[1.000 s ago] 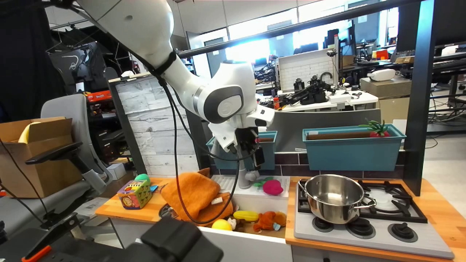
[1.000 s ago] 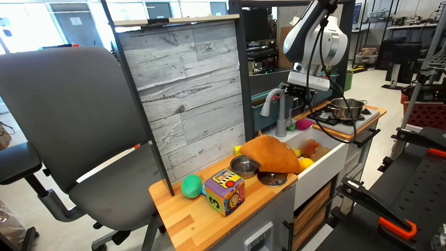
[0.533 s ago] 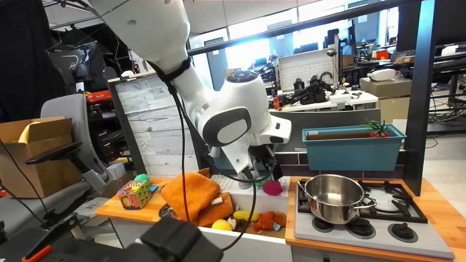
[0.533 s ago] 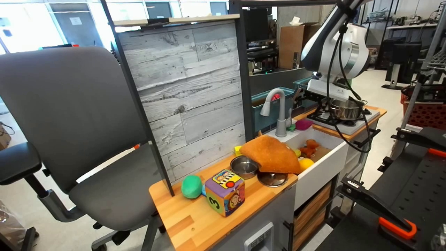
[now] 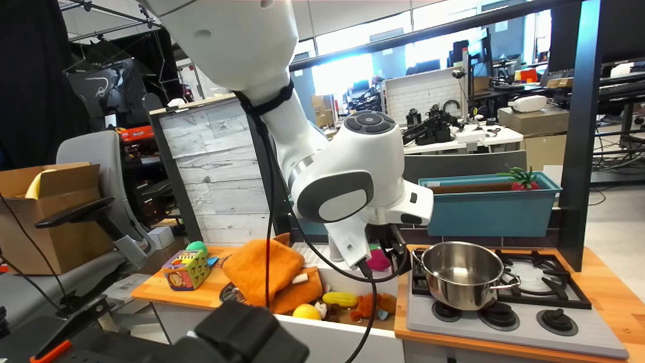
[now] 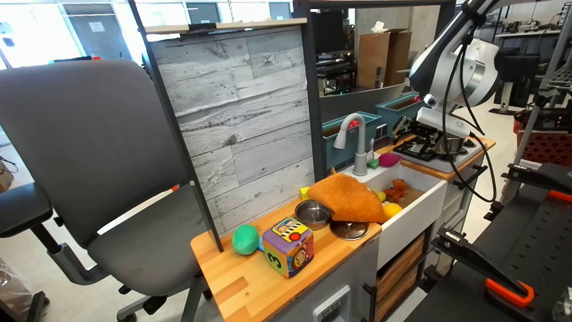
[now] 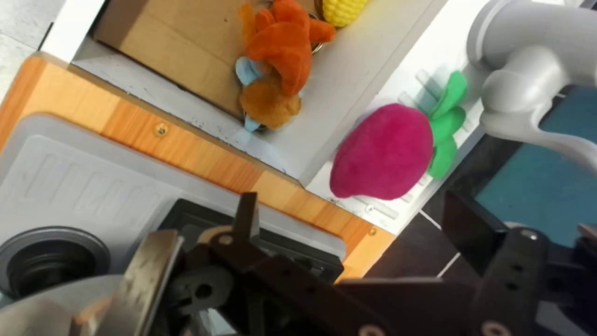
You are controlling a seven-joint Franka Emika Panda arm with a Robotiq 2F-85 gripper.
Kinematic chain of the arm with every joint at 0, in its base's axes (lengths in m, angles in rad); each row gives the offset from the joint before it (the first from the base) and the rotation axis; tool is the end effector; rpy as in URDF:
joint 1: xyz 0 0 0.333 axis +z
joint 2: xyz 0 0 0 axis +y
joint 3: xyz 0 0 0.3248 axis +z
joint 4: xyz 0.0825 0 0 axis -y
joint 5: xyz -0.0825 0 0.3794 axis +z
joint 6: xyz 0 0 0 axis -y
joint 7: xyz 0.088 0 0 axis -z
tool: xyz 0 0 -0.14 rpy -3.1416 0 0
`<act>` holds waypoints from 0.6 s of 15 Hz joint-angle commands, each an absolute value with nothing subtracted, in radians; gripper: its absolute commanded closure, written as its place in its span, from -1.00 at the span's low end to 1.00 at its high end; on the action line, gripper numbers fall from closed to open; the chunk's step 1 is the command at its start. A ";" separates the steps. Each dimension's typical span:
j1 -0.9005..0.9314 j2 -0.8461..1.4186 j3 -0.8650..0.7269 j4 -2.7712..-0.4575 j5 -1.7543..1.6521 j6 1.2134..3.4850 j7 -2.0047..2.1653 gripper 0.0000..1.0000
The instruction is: Move the pee plush toy and pick up the cloth and drop it on the counter, then pick up the pink plush toy from the sink and put it in the pot
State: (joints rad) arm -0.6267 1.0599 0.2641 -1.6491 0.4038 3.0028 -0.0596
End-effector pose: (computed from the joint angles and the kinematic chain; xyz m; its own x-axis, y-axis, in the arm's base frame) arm 0.6231 -0.2823 0.0119 0.6076 -0.7697 0.1959 -0.6838 -0.6324 -0.3640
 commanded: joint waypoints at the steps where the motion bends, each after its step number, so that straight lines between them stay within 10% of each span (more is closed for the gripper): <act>1: -0.626 1.111 0.290 -1.574 0.375 2.947 -0.067 -1.00; 9: -0.510 1.190 0.218 -1.394 0.382 2.775 -0.011 -1.00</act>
